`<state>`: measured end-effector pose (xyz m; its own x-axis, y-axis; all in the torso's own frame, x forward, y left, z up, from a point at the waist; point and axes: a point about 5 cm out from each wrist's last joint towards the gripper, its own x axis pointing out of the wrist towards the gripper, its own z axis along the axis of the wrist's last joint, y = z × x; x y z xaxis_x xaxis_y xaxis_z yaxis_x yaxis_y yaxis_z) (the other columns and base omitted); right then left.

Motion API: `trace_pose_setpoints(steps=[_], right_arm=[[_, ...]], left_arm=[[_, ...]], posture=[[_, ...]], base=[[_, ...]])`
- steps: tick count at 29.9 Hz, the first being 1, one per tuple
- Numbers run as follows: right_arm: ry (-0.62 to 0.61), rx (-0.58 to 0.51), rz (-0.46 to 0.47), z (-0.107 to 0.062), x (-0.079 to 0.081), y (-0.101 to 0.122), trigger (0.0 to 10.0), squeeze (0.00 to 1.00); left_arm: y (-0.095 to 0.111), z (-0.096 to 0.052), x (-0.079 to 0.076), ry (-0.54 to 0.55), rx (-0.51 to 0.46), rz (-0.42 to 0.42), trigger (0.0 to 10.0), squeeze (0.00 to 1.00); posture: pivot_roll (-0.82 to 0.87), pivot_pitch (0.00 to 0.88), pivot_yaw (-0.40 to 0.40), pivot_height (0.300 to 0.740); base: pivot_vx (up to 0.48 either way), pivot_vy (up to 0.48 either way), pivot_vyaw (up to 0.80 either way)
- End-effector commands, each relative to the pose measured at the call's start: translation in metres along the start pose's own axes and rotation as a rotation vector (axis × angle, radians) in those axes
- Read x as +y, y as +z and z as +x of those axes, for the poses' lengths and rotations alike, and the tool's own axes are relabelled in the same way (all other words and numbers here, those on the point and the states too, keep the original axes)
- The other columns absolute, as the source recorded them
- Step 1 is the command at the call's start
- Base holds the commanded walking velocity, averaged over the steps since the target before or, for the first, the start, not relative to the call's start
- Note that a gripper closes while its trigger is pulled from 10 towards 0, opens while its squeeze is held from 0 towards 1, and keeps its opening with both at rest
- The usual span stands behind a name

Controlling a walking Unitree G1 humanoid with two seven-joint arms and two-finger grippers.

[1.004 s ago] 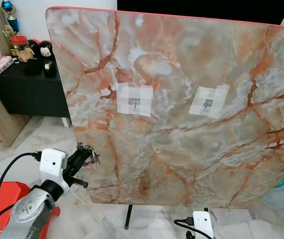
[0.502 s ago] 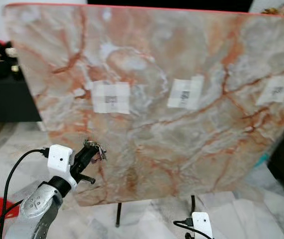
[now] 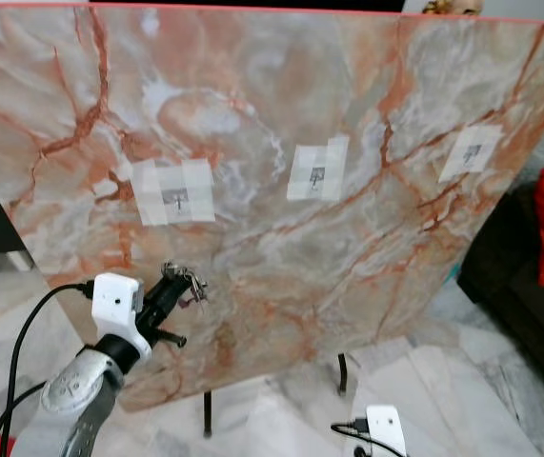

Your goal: Hang keys on a hook

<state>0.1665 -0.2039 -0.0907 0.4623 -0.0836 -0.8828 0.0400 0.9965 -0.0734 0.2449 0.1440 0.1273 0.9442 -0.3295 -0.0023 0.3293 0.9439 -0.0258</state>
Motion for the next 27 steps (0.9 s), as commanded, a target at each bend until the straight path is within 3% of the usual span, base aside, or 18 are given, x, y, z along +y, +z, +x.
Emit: trace_pose_setpoints(steps=[1, 12, 18, 27], right_arm=[[-0.013, -0.015, 0.012, -0.0002, -0.0038, 0.0026, 10.0, 0.0], [-0.008, -0.029, 0.022, -0.0002, -0.0031, 0.0035, 10.0, 0.0], [-0.006, -0.028, 0.032, -0.0002, -0.0032, 0.0033, 10.0, 0.0], [-0.014, -0.021, 0.007, -0.0002, -0.0038, 0.0033, 10.0, 0.0]], left_arm=[[0.0054, 0.0037, -0.0113, -0.046, -0.022, 0.001, 10.0, 0.0], [0.0054, 0.0042, -0.0166, -0.073, -0.017, -0.024, 10.0, 0.0], [0.005, 0.0043, -0.0168, -0.075, -0.013, -0.017, 10.0, 0.0], [0.0037, 0.0049, -0.0187, -0.085, -0.004, -0.004, 10.0, 0.0]], posture=[[0.08, 0.0, -0.108, 0.74], [0.08, 0.0, -0.109, 0.74], [0.09, 0.0, -0.113, 0.74], [0.08, 0.0, -0.112, 0.74]], base=[[0.0, 0.0, 0.0], [0.0, 0.0, 0.0], [0.0, 0.341, 0.0], [0.0, 0.128, -0.56]])
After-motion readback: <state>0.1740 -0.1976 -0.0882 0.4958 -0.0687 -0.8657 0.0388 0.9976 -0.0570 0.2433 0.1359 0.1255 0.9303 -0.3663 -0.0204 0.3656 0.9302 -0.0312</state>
